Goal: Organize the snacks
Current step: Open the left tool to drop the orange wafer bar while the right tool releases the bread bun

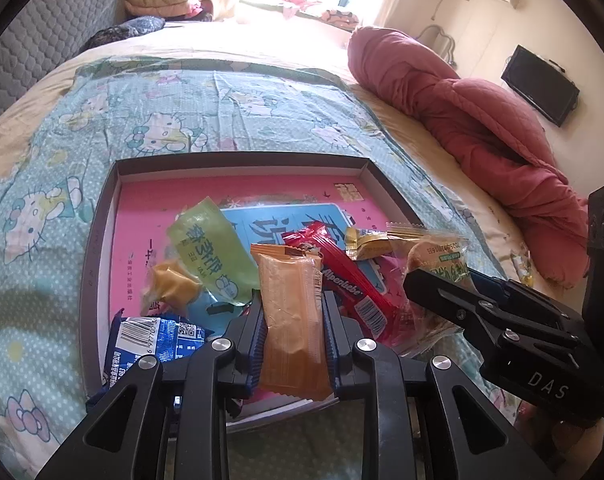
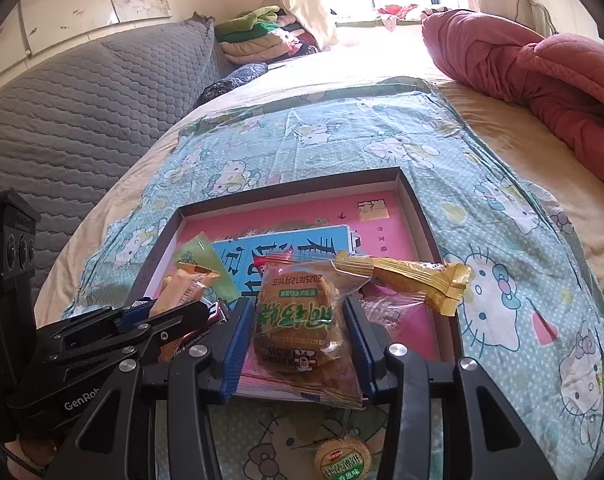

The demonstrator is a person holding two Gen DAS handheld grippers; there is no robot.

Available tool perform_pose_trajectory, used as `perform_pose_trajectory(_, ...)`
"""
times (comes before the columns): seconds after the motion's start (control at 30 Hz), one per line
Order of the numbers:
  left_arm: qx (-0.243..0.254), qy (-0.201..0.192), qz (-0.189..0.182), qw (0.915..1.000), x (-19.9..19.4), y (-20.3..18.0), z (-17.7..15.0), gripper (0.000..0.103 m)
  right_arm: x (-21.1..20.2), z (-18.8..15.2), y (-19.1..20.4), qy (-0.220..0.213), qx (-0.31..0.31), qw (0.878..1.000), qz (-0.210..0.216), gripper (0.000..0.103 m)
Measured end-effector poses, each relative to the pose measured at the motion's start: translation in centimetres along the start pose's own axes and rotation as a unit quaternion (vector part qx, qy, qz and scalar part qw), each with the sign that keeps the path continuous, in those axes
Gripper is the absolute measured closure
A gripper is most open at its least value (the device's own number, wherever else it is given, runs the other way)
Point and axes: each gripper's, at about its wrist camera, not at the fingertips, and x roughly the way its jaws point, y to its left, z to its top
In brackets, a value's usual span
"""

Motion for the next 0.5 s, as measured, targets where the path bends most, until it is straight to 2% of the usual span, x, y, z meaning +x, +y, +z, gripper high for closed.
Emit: perform_pose_trajectory(0.5,-0.003,0.01,-0.011,0.9999,1.0,0.4,-0.5,0.077,2.2,0.0,0.1,0.025,0.009,1.0,0.007,0.057)
